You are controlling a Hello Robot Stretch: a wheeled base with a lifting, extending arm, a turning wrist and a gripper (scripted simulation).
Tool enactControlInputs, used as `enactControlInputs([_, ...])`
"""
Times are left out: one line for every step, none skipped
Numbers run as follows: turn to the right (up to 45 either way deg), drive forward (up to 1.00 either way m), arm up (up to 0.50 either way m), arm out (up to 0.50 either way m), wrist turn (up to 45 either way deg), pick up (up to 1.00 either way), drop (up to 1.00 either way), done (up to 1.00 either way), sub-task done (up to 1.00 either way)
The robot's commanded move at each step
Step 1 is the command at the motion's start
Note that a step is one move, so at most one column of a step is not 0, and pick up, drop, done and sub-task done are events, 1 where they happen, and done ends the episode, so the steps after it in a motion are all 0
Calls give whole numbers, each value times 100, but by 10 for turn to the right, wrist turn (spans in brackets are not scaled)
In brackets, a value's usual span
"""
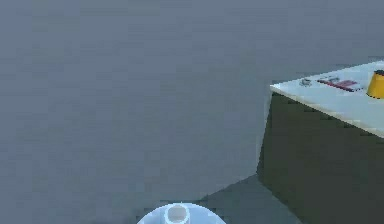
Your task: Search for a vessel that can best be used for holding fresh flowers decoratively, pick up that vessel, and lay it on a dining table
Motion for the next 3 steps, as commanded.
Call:
enactControlInputs([-150, 0, 0, 0, 0, 0, 0, 0, 0])
enactControlInputs([450, 0, 0, 0, 0, 0, 0, 0, 0])
enactControlInputs([60, 0, 0, 0, 0, 0, 0, 0, 0])
